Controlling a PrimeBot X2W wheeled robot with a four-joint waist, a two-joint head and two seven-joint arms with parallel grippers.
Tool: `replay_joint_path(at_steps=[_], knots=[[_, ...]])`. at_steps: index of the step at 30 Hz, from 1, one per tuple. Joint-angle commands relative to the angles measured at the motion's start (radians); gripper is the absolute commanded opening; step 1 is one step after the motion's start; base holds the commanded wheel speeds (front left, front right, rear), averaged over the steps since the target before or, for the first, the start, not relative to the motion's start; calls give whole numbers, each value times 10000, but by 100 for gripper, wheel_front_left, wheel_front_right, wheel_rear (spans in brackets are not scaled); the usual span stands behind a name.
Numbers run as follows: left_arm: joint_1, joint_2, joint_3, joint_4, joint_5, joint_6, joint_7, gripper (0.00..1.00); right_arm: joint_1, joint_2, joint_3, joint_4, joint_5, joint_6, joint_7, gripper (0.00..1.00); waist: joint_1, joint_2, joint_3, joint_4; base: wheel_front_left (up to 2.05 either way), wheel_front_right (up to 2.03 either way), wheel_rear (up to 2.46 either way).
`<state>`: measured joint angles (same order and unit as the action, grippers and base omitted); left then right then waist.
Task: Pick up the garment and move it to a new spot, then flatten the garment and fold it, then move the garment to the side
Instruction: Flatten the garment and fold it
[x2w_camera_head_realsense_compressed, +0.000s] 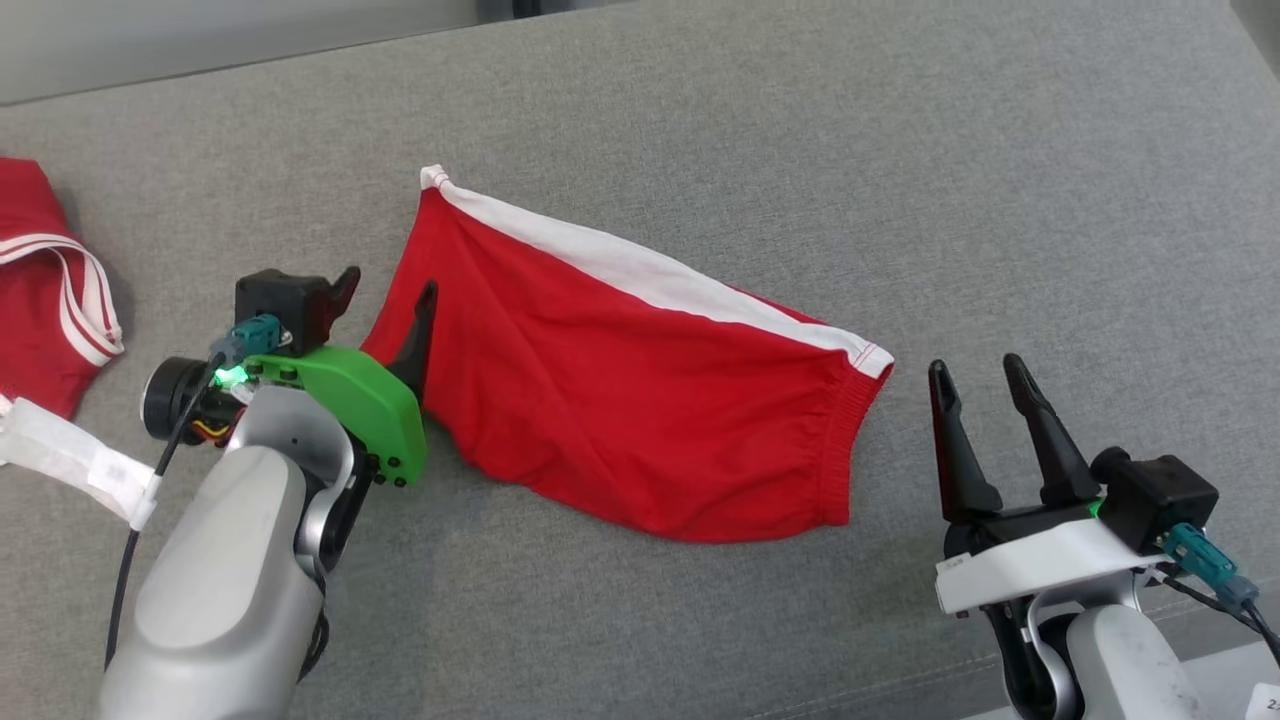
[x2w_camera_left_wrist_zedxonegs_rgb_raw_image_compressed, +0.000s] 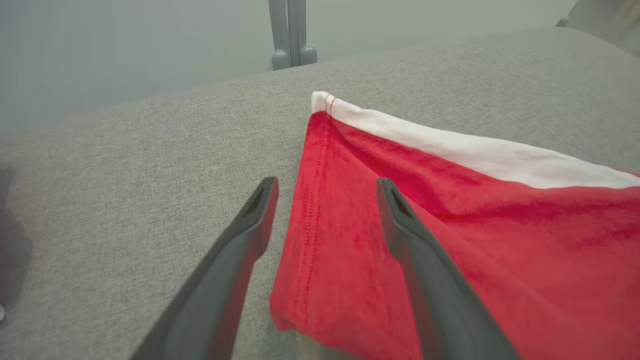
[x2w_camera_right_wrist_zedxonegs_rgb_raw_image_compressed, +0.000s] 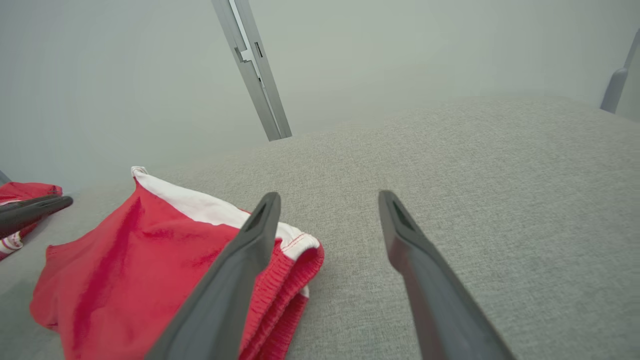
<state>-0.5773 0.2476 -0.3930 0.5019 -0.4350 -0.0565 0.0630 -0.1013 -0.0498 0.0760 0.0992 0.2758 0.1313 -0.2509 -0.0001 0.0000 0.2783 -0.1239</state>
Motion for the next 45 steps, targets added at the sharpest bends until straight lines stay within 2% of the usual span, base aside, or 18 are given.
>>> replay_joint_path(at_steps=[1,8,13,19,25,26,27,29,36,45], knots=[[299,139,5,-205,-129,109,259,100,154,-12,-64,-148,-110,-11,81,100,1,0,-189,50,0,0,0],[847,432,99,-665,-510,411,1624,100,296,-13,-111,-663,-125,-11,362,100,1,0,-144,-168,0,0,0],[765,724,262,-484,-755,457,2142,100,307,-15,-43,-812,-109,-11,419,100,1,0,32,-433,0,0,0],[404,900,292,-82,-1137,146,2922,100,280,-12,-70,-838,-76,-11,396,100,1,0,203,-710,0,0,0],[413,770,308,162,-1636,-22,3548,100,217,-13,2,-739,12,-11,332,100,1,0,202,-825,0,0,0],[424,766,296,184,-1650,-8,3582,84,204,-13,7,-731,18,-11,325,100,1,0,201,-835,0,0,0],[436,763,280,193,-1651,4,3612,47,188,-13,14,-718,26,-11,316,100,1,0,204,-844,0,0,0],[485,722,226,186,-1693,-44,3645,0,174,-13,6,-701,39,-11,298,100,1,0,200,-847,0,0,0],[718,655,295,-277,-1927,-162,3262,0,241,-13,-113,-598,26,-11,269,100,1,0,57,-704,0,0,0],[1646,654,496,-1203,-2244,-173,2594,0,374,-15,-576,-546,-222,-11,359,100,1,0,-496,-47,0,0,0]])
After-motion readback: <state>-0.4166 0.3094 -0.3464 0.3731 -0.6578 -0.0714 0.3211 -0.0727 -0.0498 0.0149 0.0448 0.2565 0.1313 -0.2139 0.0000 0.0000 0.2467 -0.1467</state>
